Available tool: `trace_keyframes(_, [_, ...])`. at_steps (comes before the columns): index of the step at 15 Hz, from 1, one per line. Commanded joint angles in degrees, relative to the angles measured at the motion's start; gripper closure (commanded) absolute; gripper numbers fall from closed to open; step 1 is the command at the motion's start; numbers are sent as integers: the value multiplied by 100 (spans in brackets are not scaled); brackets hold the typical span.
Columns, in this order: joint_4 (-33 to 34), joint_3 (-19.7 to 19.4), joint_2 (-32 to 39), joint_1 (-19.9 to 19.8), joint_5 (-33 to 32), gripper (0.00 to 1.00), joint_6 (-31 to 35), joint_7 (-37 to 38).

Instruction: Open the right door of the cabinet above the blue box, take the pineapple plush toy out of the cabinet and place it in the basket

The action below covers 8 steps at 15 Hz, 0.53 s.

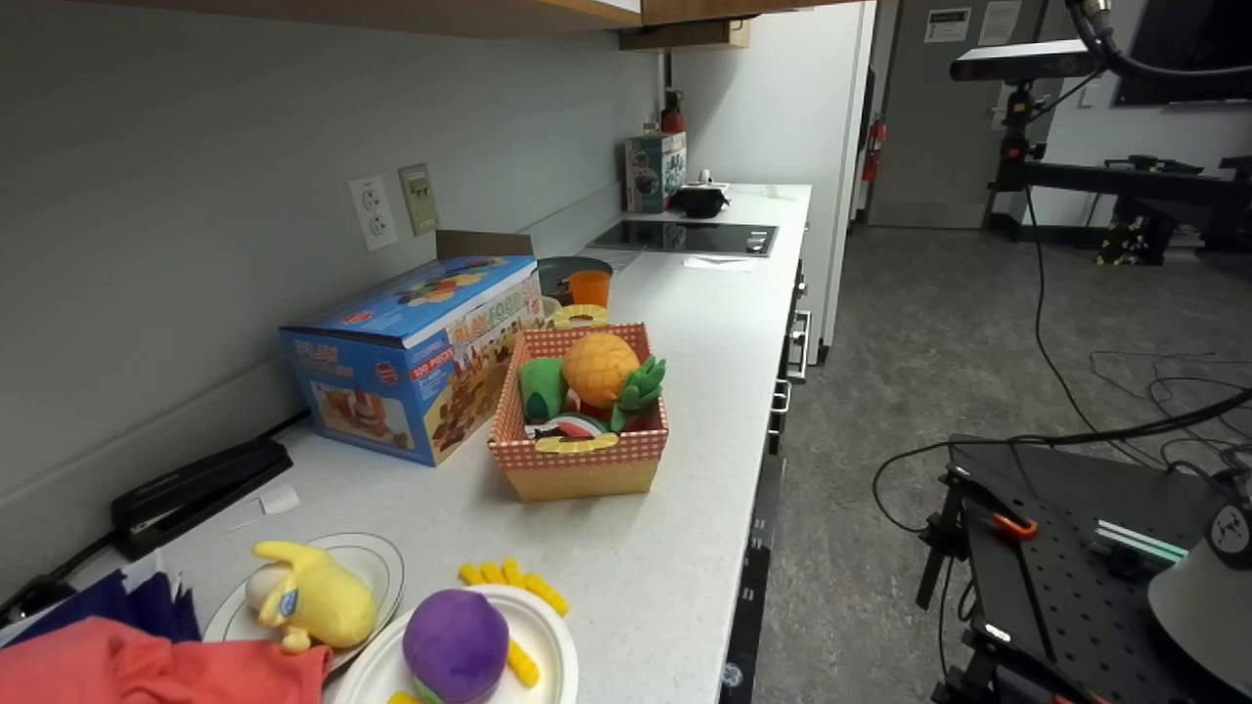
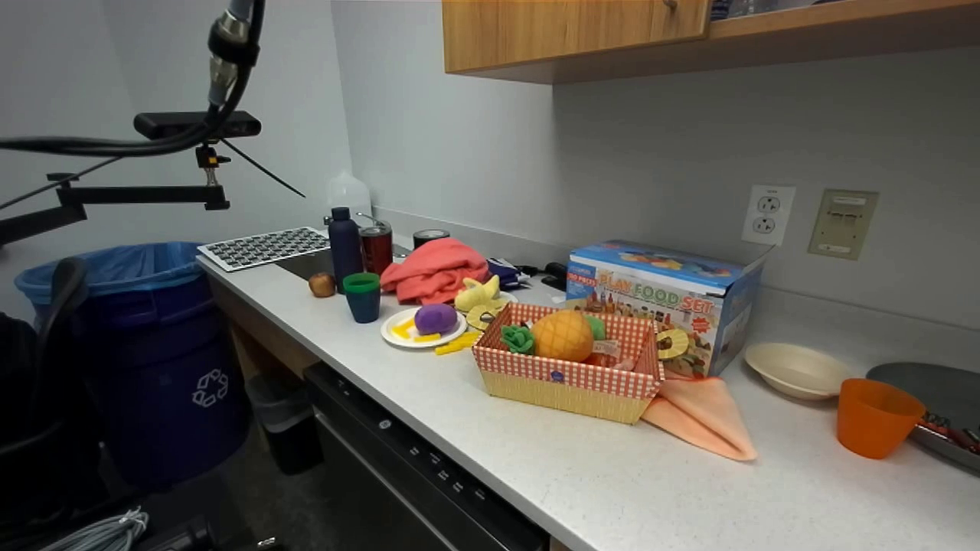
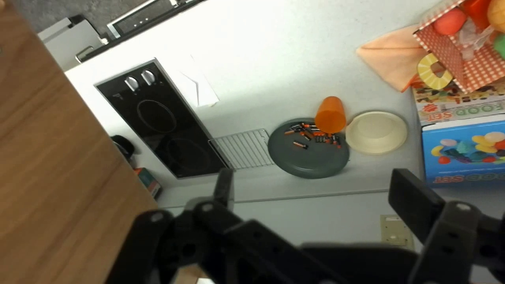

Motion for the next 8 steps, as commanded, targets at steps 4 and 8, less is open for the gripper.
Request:
trace_keyframes(4, [-292, -181, -282, -397, -362, 0, -77, 573])
trace_keyframes(8, [-465, -144, -468, -593, -639, 0, -338, 928])
